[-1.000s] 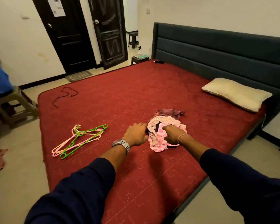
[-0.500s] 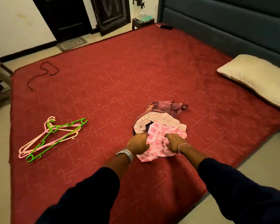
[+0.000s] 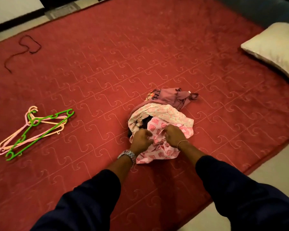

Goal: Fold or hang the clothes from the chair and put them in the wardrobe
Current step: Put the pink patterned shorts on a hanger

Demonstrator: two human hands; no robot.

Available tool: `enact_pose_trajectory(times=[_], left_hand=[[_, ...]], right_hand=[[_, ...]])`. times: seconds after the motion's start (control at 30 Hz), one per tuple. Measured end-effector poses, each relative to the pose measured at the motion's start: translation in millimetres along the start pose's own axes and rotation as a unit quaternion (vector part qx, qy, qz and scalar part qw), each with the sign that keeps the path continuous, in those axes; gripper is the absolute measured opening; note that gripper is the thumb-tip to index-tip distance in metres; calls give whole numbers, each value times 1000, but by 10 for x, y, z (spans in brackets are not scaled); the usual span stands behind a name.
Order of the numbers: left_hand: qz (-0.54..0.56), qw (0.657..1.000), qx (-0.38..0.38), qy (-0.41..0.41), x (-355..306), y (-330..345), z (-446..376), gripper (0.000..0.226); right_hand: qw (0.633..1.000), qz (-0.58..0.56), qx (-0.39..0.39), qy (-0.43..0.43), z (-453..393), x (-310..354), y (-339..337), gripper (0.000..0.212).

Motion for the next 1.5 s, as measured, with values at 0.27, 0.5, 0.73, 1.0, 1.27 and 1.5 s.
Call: enact_pose_trajectory(times=[0.27,0.5,0.73,1.0,1.27,1.5], left_hand=[[258,963,7,-74,-455,-366,130,30],[430,902,16,-33,-982,-1007,362,12],[535,844,-2,37,-1168,-1781,872,17],[465,873,-106,97,-938,-2859,1713,16],[239,941,-104,216,-1154,-3684,2443,81],[257,891,-291,237,-1103,-4454,2932,27]], right_hand=[[995,-58,-65,-41,341,283,-670,61],[985,-164,-11,-61,820,613,-1155,58],[985,-139,84,-59,1464,1118,-1405,46],[953,-213,169,-134,2315,2082,-1802,23],[937,-259,152,-179,3077,3367,-2181,36],[958,-25,142,-247,3290,3682,-1955,62]])
Point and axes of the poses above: each hand's wrist, its own z-axis away from the middle knuckle, its own y-axis out of the palm, x = y × z, the point moved 8 cm from there along -z, towards the middle knuckle, and after that the axes turned 11 degrees about y, right-handed, at the moved point
